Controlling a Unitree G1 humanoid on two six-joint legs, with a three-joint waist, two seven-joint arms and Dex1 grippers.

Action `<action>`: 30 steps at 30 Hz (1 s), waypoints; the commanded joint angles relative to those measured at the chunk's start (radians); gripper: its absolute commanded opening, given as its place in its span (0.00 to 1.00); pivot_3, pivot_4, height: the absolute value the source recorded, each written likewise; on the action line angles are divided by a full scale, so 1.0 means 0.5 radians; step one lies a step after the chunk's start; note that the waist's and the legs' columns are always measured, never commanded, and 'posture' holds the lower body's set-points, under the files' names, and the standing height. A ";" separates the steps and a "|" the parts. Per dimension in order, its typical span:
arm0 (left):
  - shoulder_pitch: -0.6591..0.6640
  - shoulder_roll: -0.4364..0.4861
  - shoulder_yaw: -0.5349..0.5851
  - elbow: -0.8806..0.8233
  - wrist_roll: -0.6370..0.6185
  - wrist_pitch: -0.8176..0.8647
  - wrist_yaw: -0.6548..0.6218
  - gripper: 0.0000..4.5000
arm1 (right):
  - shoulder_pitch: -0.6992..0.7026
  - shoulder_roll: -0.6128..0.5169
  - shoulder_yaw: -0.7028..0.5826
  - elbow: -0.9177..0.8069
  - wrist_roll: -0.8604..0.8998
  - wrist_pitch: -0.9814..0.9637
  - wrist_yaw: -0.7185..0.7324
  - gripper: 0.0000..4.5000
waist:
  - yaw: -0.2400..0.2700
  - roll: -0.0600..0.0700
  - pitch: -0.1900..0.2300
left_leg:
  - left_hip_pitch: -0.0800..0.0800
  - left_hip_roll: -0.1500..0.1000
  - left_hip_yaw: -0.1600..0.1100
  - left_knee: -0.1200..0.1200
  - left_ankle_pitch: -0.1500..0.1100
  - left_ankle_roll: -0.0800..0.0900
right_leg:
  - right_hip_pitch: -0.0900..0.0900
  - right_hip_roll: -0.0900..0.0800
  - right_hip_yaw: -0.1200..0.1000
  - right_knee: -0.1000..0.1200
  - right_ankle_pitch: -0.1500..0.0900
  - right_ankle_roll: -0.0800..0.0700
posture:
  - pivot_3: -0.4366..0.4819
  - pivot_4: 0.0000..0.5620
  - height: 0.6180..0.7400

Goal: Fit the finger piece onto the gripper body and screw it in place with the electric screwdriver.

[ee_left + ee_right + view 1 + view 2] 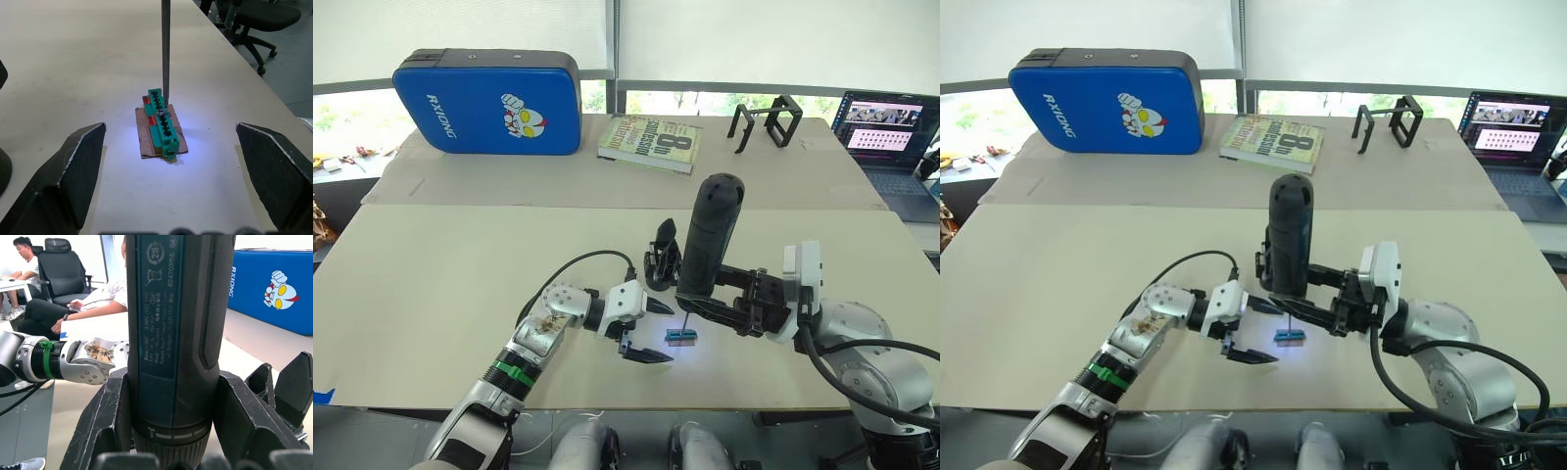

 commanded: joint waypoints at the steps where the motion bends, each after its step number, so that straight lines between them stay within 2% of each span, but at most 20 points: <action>1: -0.031 -0.015 -0.011 -0.027 -0.006 -0.049 0.002 1.00 | -0.042 0.001 -0.066 -0.063 0.040 -0.079 -0.004 0.43 | 0.000 0.000 0.000 | 0.000 0.000 0.000 0.000 0.000 0.000 | 0.000 0.000 0.000 0.000 0.000 0.000 | 0.48 0.27 1.00; 30: -0.039 -0.030 -0.010 -0.038 -0.012 -0.036 0.009 1.00 | -0.035 -0.002 -0.039 -0.034 -0.009 -0.070 -0.024 0.43 | 0.000 0.000 0.000 | 0.000 0.000 0.000 0.001 0.000 0.000 | 0.000 0.000 0.000 0.000 0.000 0.000 | 0.48 0.27 1.00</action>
